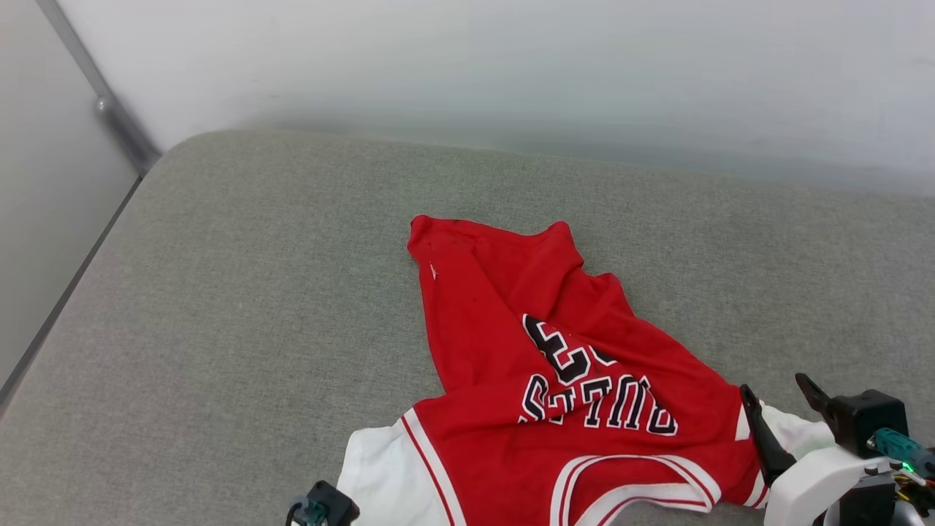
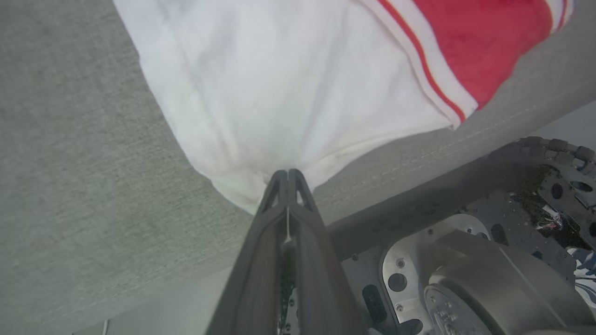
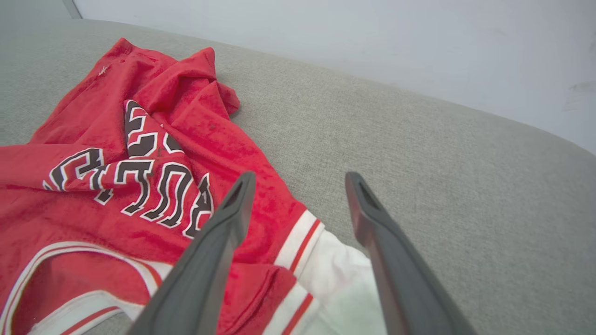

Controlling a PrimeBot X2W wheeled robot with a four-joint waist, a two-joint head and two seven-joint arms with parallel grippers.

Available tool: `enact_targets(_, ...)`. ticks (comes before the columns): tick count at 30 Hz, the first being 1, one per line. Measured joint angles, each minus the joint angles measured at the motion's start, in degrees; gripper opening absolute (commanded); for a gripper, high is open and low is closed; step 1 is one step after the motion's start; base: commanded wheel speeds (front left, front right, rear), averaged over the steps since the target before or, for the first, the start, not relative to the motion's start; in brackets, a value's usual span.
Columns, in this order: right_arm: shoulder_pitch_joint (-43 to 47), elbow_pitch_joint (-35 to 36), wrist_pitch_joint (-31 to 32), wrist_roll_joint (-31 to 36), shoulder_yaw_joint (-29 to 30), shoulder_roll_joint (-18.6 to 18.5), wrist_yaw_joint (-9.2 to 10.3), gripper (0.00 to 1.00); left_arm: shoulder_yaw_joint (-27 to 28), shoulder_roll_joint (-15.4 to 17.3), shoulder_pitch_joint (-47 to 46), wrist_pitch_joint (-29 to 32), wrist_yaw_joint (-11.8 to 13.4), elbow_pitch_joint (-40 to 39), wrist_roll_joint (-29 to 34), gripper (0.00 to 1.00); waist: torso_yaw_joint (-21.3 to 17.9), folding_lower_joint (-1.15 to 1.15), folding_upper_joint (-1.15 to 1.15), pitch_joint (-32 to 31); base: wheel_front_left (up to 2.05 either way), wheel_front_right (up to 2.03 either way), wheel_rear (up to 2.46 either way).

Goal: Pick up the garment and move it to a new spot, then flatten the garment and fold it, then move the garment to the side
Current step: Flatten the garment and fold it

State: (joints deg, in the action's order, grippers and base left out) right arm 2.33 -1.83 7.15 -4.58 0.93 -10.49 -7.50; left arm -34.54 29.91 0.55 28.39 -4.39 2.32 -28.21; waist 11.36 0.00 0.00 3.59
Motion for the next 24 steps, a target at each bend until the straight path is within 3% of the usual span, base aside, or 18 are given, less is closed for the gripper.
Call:
enact_targets(5, 0.3, -0.4, 0.3, 0.0, -0.2, 0.0, 0.0, 1.0, 0.3, -0.5, -1.5, -2.0, -0.1, 3.4, 0.5, 0.0, -0.7, 0.0, 0.0, -0.7, 0.0, 0.0, 0.0)
enact_targets(6, 0.4, -0.5, 0.3, 0.0, -0.3, 0.1, 0.0, 1.0, 0.4, -0.5, -1.8, -2.6, 0.3, 3.7, 0.8, 1.0, -0.8, 0.0, 0.0, -0.9, 0.0, 0.0, 0.0)
enact_targets(11, 0.7, 0.0, 1.4, -0.3, -0.7, -0.6, 0.0, 1.0, 3.9, -1.6, -3.4, -9.7, 3.3, 2.4, 1.6, 1.0, -0.9, 0.0, 0.0, -1.6, 0.0, 0.0, 0.0)
enact_targets(15, 0.1, 2.1, 4.5, -1.5, -3.4, -3.3, 0.0, 1.0, 7.3, -3.1, -4.8, -18.0, 6.6, -0.5, 3.1, 1.0, -0.5, 0.0, 0.0, -1.6, 0.0, 0.0, 0.0)
enact_targets(24, -11.5, 5.5, 24.6, -11.8, -19.0, -14.2, 0.0, 1.0, 9.7, -7.5, -7.1, -35.6, 10.2, -3.2, 6.9, 1.0, 1.8, 0.0, 0.0, 1.2, 0.0, 0.0, 0.0)
